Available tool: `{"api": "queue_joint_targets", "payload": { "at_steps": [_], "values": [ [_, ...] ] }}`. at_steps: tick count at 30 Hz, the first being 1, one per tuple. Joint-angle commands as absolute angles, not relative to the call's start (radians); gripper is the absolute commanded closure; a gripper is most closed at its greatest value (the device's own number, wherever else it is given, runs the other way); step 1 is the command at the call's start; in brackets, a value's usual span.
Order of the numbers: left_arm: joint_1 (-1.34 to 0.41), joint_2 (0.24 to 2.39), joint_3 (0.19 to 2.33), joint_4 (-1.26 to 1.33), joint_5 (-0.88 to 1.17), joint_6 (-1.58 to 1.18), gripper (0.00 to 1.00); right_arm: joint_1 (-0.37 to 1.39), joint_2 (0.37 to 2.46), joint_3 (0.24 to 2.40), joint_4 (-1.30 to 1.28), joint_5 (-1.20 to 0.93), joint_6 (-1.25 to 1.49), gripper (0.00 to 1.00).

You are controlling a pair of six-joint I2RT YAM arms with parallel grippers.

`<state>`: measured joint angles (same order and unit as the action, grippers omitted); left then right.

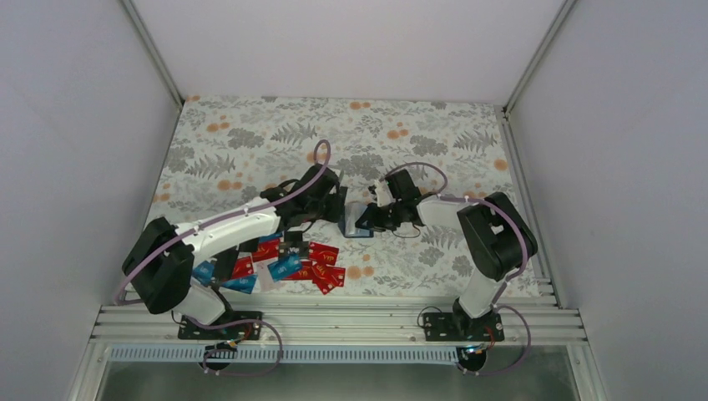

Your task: Put the credit cards into the card holder

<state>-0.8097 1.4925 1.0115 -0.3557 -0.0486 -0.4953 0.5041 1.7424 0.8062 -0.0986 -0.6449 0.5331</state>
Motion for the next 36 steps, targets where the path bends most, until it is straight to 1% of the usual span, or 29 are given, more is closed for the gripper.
{"api": "queue_joint_targets", "payload": {
  "at_steps": [1, 9, 17, 19, 25, 36],
  "values": [
    [-0.812, 1.486, 0.984, -0.432, -0.142, -0.525, 0.98, 0.519, 1.754, 0.853, -0.124, -0.620, 0.518, 0.95],
    [-0.812, 1.475, 0.909, -0.420, -0.203, -0.555, 0.98, 0.529, 1.747, 0.884, -0.187, -0.577, 0.500, 0.95],
    [-0.812, 1.546, 0.863, -0.340, -0.208, -0.548, 0.98, 0.553, 1.746, 0.917, -0.213, -0.593, 0.491, 0.94],
    [-0.811, 1.558, 0.856, -0.319, -0.194, -0.548, 0.98, 0.557, 1.748, 0.928, -0.204, -0.622, 0.489, 0.93],
    [-0.811, 1.575, 0.825, -0.267, -0.162, -0.548, 0.98, 0.569, 1.771, 0.962, -0.183, -0.699, 0.489, 0.83],
    [-0.810, 1.563, 0.773, -0.205, -0.113, -0.555, 0.98, 0.569, 1.867, 1.016, -0.118, -0.800, 0.502, 0.76]
  ]
}}
